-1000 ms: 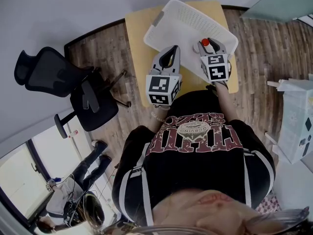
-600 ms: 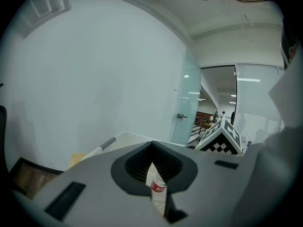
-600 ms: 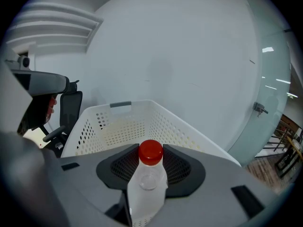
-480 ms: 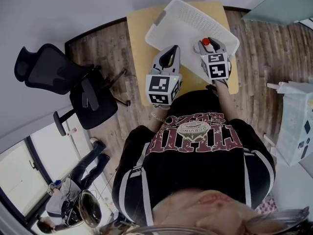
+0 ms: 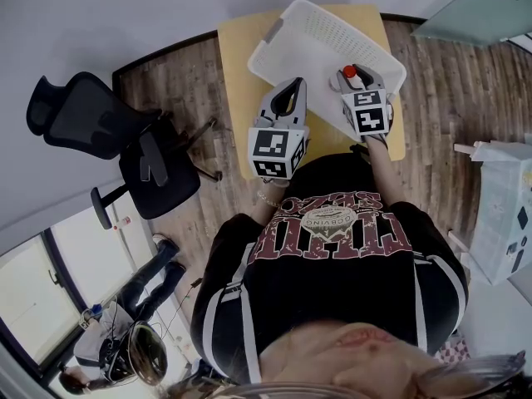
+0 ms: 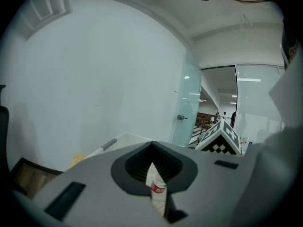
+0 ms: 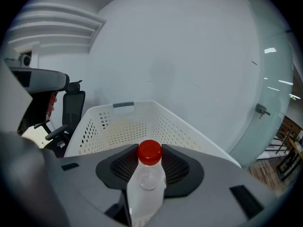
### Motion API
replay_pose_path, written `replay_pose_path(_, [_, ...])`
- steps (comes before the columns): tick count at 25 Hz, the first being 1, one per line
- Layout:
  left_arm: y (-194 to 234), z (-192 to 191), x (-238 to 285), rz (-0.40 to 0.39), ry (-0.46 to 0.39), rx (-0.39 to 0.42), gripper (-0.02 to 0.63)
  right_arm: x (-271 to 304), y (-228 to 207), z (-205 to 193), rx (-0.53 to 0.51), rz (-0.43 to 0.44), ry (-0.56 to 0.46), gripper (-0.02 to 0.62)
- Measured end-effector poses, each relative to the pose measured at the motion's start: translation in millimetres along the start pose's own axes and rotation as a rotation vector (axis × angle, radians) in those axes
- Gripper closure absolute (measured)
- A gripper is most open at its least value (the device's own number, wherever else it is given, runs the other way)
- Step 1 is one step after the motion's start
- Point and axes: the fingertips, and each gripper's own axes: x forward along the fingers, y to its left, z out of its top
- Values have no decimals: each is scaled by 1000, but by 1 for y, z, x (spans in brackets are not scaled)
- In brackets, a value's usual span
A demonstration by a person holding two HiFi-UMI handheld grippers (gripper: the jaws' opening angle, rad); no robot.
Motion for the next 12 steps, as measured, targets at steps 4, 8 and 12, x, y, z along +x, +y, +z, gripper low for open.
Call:
replay_pose_path(4, [-2,0,-5,7,-6,2,565,-4,3,0,-2,23,-7,442])
replay_pose_path(8, [-11,1,-10,10,-8,6,565,-14,4,2,0,38,-22,442])
replay_pose_path(12, [0,-3,-13,10,-11,-3,565,-6,15,8,-6,48,-28,442])
